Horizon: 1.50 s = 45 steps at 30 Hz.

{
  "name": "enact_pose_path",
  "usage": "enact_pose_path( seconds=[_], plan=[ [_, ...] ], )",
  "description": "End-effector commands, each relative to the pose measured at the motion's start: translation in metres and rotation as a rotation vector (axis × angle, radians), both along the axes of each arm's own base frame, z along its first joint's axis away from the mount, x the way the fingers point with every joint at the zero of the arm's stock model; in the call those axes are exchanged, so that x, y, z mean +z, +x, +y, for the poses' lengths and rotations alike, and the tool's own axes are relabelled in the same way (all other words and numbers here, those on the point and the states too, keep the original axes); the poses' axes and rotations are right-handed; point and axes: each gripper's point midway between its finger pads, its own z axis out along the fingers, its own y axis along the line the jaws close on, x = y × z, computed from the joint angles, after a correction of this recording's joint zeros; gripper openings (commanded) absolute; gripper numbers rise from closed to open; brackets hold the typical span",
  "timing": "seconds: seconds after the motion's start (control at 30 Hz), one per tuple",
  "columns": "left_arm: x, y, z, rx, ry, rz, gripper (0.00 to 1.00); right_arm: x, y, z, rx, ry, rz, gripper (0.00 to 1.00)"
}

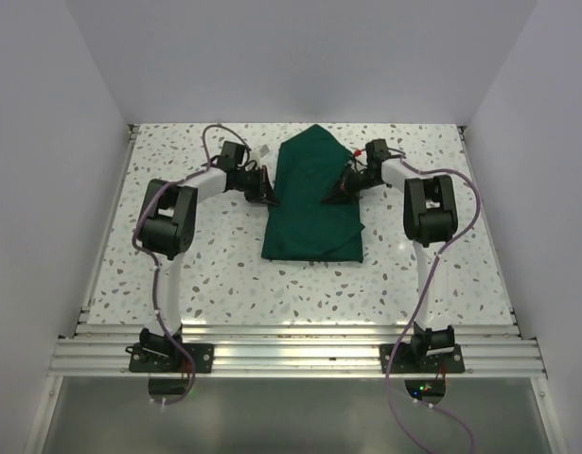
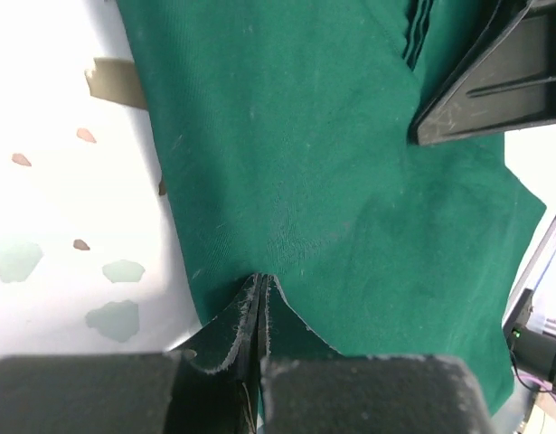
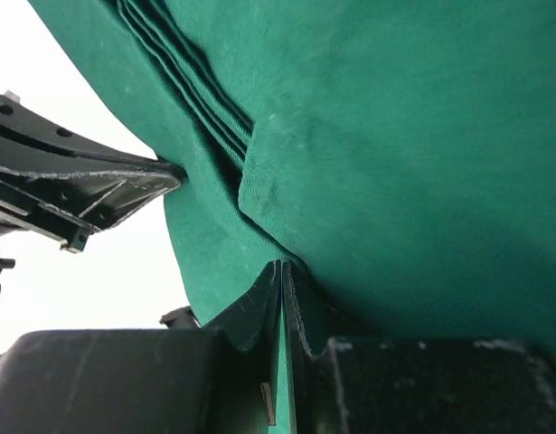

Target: Prepare the surgical pack

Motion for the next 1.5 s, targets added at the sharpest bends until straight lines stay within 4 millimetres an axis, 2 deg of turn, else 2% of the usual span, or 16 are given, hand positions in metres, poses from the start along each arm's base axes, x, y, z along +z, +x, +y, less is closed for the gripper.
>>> enact_pose_path(
  seconds=[0.0, 0.1, 0.23, 0.4, 0.43, 0.5, 0.57, 0.63, 0.73, 0.8, 0.83, 1.03, 1.17, 1.27, 1.33, 1.47],
  plan=[
    [0.048, 0.027, 0.004, 0.016, 0.007, -0.139, 0.00, 0.057, 0.028, -0.022, -0.078, 0.055, -0.109, 0.08],
    [0.076, 0.046, -0.011, 0.031, -0.095, -0.191, 0.00, 0.072, 0.039, -0.022, -0.077, 0.081, -0.139, 0.08],
    [0.075, 0.061, -0.031, 0.025, -0.224, -0.170, 0.01, 0.053, 0.047, -0.020, -0.089, 0.082, -0.102, 0.08],
    [0.019, 0.078, -0.028, 0.082, -0.184, -0.078, 0.00, 0.017, 0.054, -0.031, -0.136, 0.040, -0.072, 0.08],
    [0.002, 0.077, -0.024, 0.102, -0.145, -0.028, 0.00, 0.011, 0.053, -0.034, -0.141, 0.032, -0.065, 0.08],
    [-0.015, 0.079, -0.012, 0.138, -0.098, 0.002, 0.00, -0.007, 0.051, -0.047, -0.163, -0.002, -0.037, 0.08],
    [-0.036, 0.071, -0.001, 0.161, -0.061, 0.074, 0.00, -0.016, 0.048, -0.061, -0.177, -0.023, -0.029, 0.08],
    [-0.044, 0.072, 0.016, 0.197, -0.021, 0.085, 0.00, -0.022, 0.046, -0.069, -0.183, -0.027, -0.019, 0.08],
    [-0.038, 0.071, 0.037, 0.229, -0.020, 0.066, 0.00, -0.021, 0.045, -0.072, -0.172, -0.027, -0.022, 0.08],
    [-0.022, 0.075, 0.041, 0.221, -0.030, 0.029, 0.00, -0.009, 0.052, -0.072, -0.166, -0.021, -0.056, 0.08],
    [-0.006, 0.080, 0.040, 0.214, -0.038, -0.005, 0.00, -0.003, 0.053, -0.071, -0.165, -0.014, -0.064, 0.08],
    [0.059, 0.098, 0.011, 0.175, -0.169, -0.136, 0.02, 0.051, 0.063, -0.056, -0.172, 0.039, -0.153, 0.08],
    [0.067, 0.092, -0.015, 0.126, -0.197, -0.143, 0.02, 0.064, 0.048, -0.035, -0.114, 0.061, -0.164, 0.08],
    [0.060, 0.075, -0.030, 0.088, -0.206, -0.120, 0.02, 0.051, 0.033, -0.034, -0.099, 0.062, -0.123, 0.08],
    [0.050, 0.063, -0.032, 0.081, -0.204, -0.096, 0.02, 0.034, 0.021, -0.036, -0.084, 0.051, -0.091, 0.08],
    [0.026, 0.042, -0.022, 0.105, -0.172, -0.039, 0.01, 0.002, 0.008, -0.052, -0.089, 0.007, -0.046, 0.08]
  ],
)
